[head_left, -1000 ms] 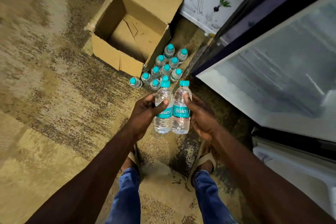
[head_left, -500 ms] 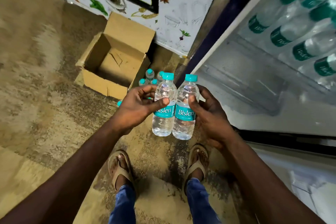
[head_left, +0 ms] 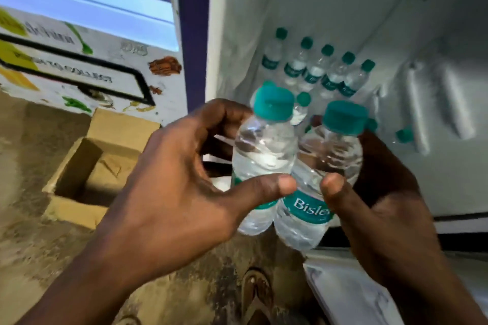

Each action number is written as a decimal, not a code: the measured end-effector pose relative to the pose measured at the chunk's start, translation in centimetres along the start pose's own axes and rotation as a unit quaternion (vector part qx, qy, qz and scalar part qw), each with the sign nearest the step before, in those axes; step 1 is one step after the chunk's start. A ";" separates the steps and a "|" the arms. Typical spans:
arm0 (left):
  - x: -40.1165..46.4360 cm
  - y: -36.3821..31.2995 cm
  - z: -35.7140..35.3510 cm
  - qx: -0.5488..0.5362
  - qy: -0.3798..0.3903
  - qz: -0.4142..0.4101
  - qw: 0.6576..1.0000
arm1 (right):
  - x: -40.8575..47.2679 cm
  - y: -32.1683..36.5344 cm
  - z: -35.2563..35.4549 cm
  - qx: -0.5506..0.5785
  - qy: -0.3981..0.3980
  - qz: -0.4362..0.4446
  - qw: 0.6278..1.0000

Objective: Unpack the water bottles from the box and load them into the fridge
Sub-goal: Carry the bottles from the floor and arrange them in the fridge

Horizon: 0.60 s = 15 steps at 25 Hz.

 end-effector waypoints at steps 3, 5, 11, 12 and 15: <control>4.1 -1.8 -2.5 0.030 0.018 -0.037 0.999 | 1.5 1.9 3.2 0.004 -0.036 0.037 0.999; 6.9 -2.1 -3.8 0.055 0.021 -0.053 0.997 | 3.1 2.9 5.4 -0.046 -0.049 0.047 0.997; 15.3 -1.3 -7.1 0.146 0.009 -0.091 0.985 | 9.4 4.4 11.3 -0.195 -0.079 0.099 0.973; 16.5 -0.9 -7.4 0.185 0.008 -0.098 0.978 | 10.6 4.2 12.0 -0.215 -0.096 0.096 0.967; 20.0 0.6 -10.3 0.260 0.020 -0.103 0.960 | 13.5 3.3 15.9 -0.316 -0.141 0.102 0.933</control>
Point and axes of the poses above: each hand's wrist, its own x-axis towards the middle knuckle, its own z-axis out of the back of the hand, y = z × x, the point moved 2 cm from there along x, towards the middle knuckle, and after that the axes turned 12 degrees about -z, right-handed, at the moved point
